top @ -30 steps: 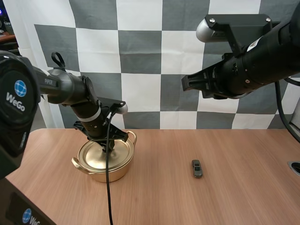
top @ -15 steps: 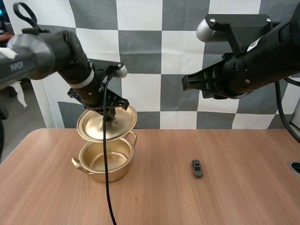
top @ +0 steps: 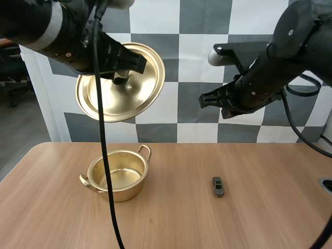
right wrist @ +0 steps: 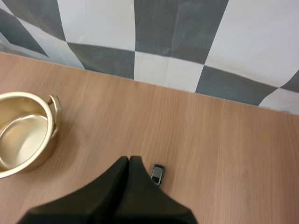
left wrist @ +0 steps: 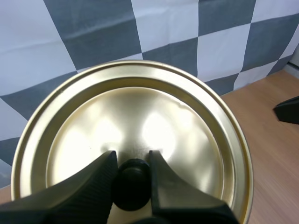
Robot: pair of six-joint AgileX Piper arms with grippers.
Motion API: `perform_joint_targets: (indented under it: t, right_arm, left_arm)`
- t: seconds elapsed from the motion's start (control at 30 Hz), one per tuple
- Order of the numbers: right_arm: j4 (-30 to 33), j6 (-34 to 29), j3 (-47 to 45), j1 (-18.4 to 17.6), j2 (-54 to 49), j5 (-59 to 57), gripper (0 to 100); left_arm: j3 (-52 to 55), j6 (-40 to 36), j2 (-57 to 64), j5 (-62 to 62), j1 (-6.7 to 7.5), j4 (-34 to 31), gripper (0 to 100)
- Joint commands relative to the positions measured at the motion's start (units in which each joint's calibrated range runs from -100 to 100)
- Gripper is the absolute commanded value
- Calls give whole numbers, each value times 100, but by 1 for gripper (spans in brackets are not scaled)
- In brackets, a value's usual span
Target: Open the pot, put the car inside, and close it
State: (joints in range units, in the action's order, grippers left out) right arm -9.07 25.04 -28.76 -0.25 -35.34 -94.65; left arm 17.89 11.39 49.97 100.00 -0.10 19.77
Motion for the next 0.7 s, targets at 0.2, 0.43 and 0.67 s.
perform_joint_targets:
  t: [0.2,0.43,0.67]
  right_arm:
    - [51,68,-3,3,1778,40,0]
    - [310,-83,-3,3,2699,-113,0]
    - [907,29,-3,3,2907,-476,20]
  left_arm:
    - [1,-87,2542,0,3,-523,0]
    - [1,-174,2572,0,3,-719,0]
    - [1,-172,2572,0,3,-695,0]
